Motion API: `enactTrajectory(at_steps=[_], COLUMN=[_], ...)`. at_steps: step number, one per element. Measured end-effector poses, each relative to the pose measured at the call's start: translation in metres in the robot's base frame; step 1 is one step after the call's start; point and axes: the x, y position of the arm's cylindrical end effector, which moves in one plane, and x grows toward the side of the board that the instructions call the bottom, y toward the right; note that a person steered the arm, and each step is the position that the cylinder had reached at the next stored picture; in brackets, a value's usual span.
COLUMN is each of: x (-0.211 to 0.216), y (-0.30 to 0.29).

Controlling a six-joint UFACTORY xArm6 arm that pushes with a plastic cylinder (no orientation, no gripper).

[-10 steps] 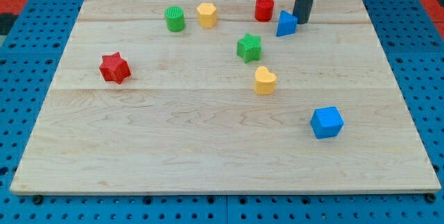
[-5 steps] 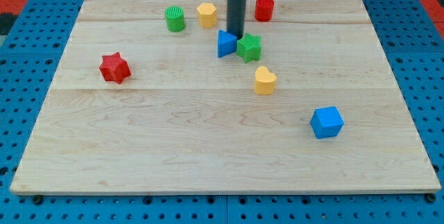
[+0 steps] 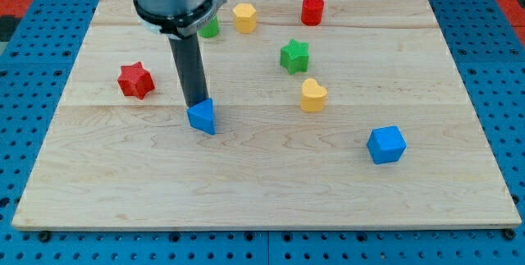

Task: Move the blue triangle to the bottom of the red star

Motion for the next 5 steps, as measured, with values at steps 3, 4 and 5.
enactTrajectory(at_steps=[3, 4, 5], x=[0.027, 0.040, 0.040], y=[0.073, 0.068, 0.023])
